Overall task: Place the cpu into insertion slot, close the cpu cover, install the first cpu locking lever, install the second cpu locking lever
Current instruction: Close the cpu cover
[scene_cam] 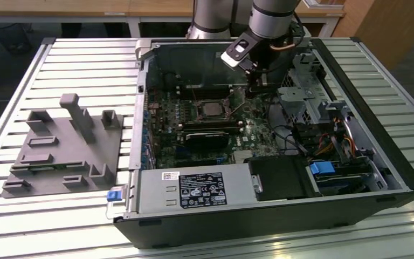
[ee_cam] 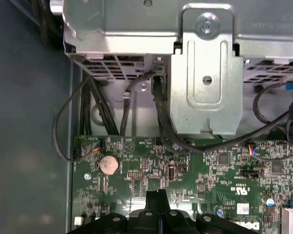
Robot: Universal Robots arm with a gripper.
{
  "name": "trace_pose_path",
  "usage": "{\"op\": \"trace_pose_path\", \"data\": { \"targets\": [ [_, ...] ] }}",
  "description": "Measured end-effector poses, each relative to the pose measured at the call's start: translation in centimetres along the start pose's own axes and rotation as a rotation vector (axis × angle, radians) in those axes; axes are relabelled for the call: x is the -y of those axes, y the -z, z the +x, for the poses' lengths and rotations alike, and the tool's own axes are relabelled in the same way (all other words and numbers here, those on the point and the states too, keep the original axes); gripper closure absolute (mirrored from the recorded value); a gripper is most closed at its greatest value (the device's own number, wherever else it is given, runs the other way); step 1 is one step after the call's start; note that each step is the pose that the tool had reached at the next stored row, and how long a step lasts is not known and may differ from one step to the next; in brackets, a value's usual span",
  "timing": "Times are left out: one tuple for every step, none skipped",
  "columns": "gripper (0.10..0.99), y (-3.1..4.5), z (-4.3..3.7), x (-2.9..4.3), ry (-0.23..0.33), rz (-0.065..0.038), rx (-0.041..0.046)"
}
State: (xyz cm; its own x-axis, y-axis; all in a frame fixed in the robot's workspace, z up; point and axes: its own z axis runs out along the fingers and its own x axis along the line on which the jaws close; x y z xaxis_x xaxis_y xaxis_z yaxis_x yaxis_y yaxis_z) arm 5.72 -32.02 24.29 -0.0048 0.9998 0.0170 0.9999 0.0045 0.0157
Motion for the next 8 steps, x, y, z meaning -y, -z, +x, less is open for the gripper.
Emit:
{"op": "trace_pose_path", "data": {
  "targets": [
    [0.980, 0.00, 0.00, 0.11, 0.000, 0.000, 0.0000],
    [0.980, 0.00, 0.00, 0.20, 0.000, 0.000, -0.0001],
    [0.980, 0.00, 0.00, 0.30, 0.000, 0.000, -0.0001],
    [0.980, 0.01, 0.00, 0.41, 0.000, 0.000, 0.0000],
    [0.980, 0.01, 0.00, 0.52, 0.000, 0.000, 0.0000],
    [0.980, 0.01, 0.00, 0.64, 0.000, 0.000, 0.0000],
    [0.980, 0.01, 0.00, 0.72, 0.000, 0.000, -0.0001],
    [0.980, 0.01, 0.00, 0.77, 0.000, 0.000, -0.0002]
  ]
}}
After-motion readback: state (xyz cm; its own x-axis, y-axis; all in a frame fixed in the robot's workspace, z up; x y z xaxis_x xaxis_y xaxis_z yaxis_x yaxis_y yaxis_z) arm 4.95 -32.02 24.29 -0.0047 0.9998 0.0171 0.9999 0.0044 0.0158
